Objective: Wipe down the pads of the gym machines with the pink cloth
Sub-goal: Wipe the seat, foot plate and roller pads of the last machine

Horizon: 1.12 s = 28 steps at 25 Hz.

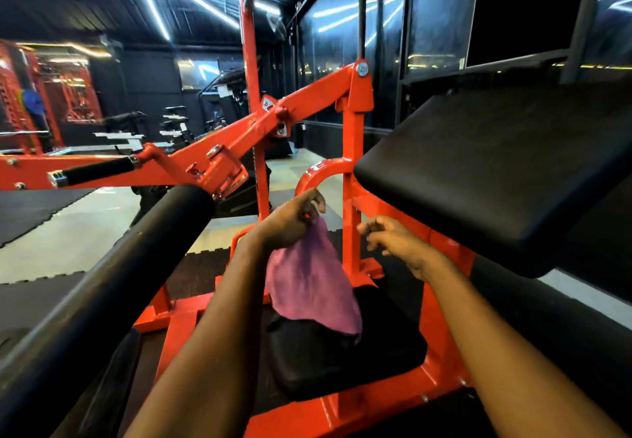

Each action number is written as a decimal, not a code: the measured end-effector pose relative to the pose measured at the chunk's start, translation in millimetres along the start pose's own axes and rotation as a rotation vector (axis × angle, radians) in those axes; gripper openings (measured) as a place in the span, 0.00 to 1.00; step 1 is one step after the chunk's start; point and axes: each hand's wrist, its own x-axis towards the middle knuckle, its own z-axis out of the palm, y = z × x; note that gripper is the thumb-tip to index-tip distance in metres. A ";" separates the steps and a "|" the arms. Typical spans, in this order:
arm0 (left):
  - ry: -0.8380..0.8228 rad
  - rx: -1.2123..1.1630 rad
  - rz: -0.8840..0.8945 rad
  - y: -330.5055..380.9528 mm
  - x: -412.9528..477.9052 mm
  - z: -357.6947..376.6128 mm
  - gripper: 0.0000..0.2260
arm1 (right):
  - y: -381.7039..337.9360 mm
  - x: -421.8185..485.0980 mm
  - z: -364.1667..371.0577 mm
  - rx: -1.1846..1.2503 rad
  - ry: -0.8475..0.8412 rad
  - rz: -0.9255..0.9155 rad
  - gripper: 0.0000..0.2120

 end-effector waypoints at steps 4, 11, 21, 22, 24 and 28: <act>-0.157 0.133 0.164 34.0 40.6 -14.4 0.16 | -2.2 30.6 5.7 0.183 -0.148 -0.181 0.33; -0.311 0.574 0.046 7.5 43.6 -48.3 0.21 | -10.9 69.8 -10.7 -0.317 -0.126 -0.211 0.09; -0.055 0.663 -0.173 -68.1 15.2 -78.5 0.17 | -14.9 80.5 -34.5 -0.910 -0.075 -0.254 0.08; -0.072 0.643 -0.170 -68.0 13.5 -82.8 0.19 | -9.9 81.7 -32.1 -0.861 0.050 -0.214 0.06; -0.121 0.648 -0.172 -69.7 10.2 -91.5 0.22 | -3.5 82.5 -25.2 -0.766 0.338 -0.100 0.06; -0.105 0.722 -0.185 -82.1 7.3 -106.1 0.17 | 1.3 85.5 -10.9 -0.785 0.543 0.019 0.07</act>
